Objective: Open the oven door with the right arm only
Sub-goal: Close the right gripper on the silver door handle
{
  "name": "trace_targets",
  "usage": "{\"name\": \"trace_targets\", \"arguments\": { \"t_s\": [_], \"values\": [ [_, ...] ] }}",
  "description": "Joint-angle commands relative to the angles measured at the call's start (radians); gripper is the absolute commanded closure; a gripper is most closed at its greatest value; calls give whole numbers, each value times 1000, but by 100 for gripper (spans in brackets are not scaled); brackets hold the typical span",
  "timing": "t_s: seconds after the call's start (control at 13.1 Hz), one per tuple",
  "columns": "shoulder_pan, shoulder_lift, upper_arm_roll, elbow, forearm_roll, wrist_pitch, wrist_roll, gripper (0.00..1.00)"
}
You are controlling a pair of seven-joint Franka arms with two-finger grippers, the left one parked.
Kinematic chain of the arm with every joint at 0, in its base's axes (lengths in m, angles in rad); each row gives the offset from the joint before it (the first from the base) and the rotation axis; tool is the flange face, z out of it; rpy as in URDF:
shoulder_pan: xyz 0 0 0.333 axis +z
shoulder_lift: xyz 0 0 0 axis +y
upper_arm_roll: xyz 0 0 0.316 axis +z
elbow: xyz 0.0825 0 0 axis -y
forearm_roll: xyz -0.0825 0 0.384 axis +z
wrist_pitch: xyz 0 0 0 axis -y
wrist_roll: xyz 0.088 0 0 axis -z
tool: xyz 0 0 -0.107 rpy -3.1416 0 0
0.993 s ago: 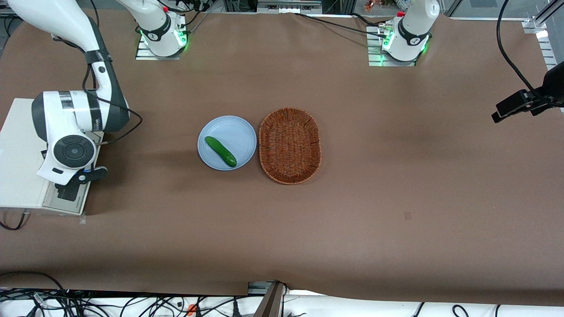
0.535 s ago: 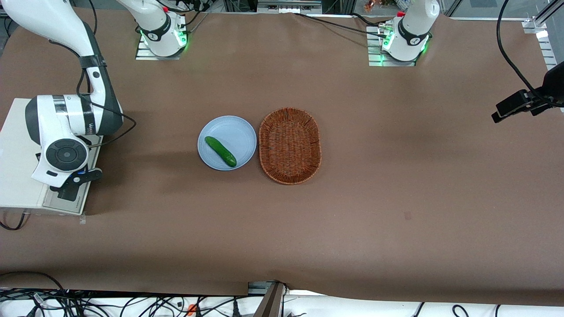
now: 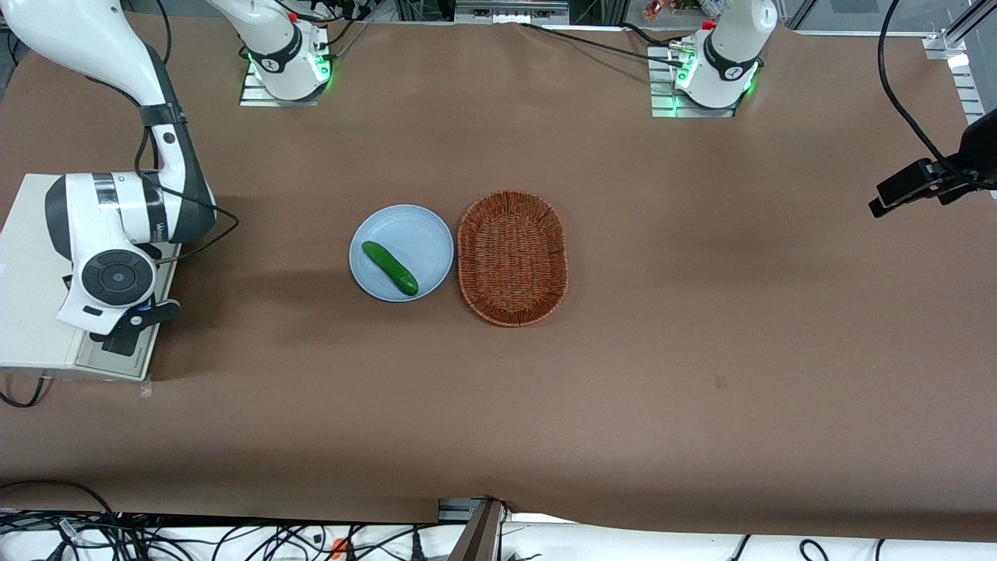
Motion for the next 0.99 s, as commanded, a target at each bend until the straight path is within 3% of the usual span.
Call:
{"name": "trace_targets", "arguments": {
  "t_s": [0.0, 0.46, 0.92],
  "values": [
    [-16, 0, 5, -8, -21, 21, -20, 100],
    [-16, 26, 7, -2, 3, 53, -6, 100],
    [-13, 74, 10, 23, 128, 89, -2, 100]
  ]
}}
